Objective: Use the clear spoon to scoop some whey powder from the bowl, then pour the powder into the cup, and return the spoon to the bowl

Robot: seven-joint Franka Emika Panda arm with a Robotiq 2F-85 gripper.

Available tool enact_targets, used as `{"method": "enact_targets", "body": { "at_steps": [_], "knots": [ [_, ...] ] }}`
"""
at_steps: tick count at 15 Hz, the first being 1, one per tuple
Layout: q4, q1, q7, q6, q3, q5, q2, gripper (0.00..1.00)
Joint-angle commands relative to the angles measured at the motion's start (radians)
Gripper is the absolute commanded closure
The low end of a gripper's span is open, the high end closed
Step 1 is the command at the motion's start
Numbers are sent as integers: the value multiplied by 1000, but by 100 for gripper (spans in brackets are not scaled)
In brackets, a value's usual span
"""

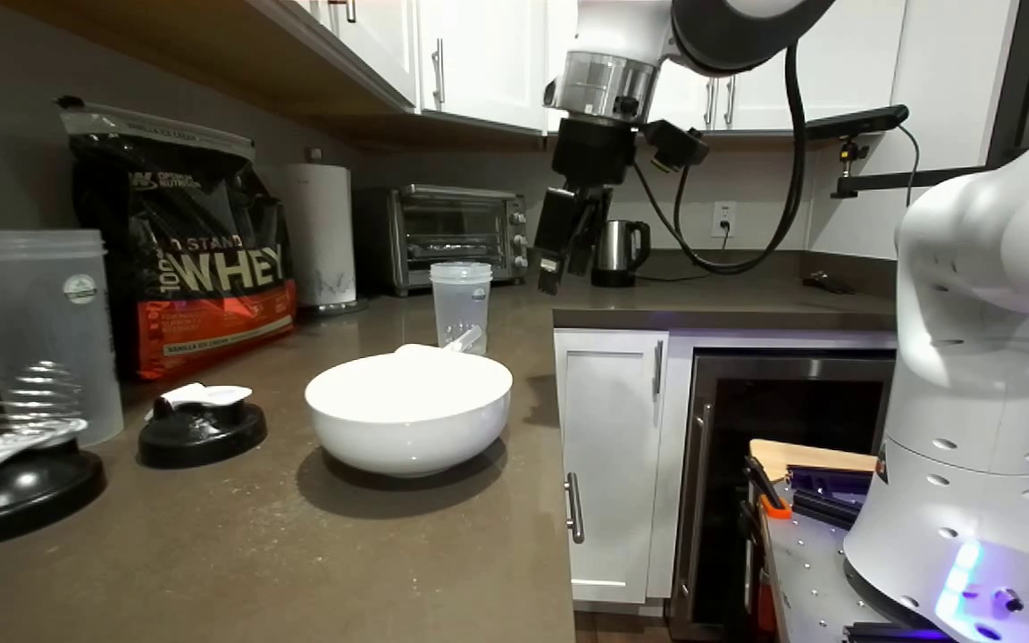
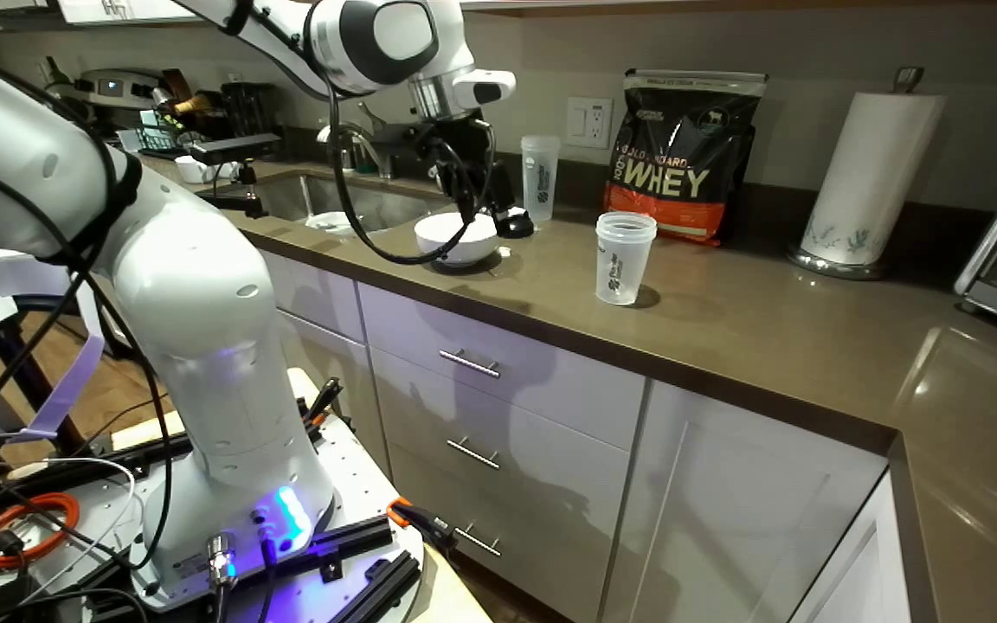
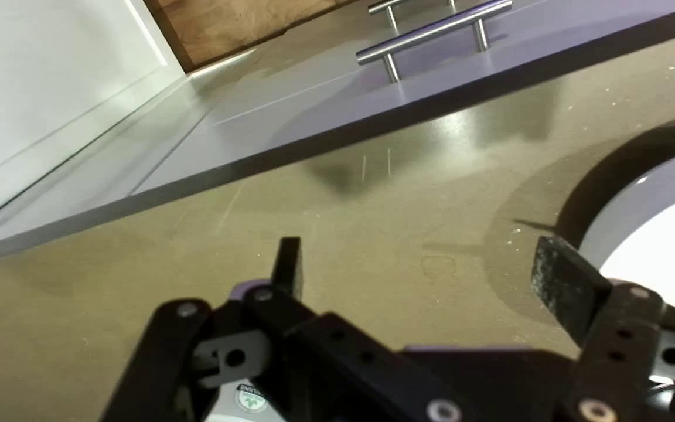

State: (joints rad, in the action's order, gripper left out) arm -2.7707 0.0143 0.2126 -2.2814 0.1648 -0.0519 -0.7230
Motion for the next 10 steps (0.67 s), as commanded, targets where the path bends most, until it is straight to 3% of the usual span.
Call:
{"method": "enact_targets", "body": {
  "at_steps": [1, 10],
  "knots": [
    [40, -45, -101, -32, -19, -26, 47, 0],
    [205, -130, -421, 1, -52, -136, 253, 0]
  ]
}}
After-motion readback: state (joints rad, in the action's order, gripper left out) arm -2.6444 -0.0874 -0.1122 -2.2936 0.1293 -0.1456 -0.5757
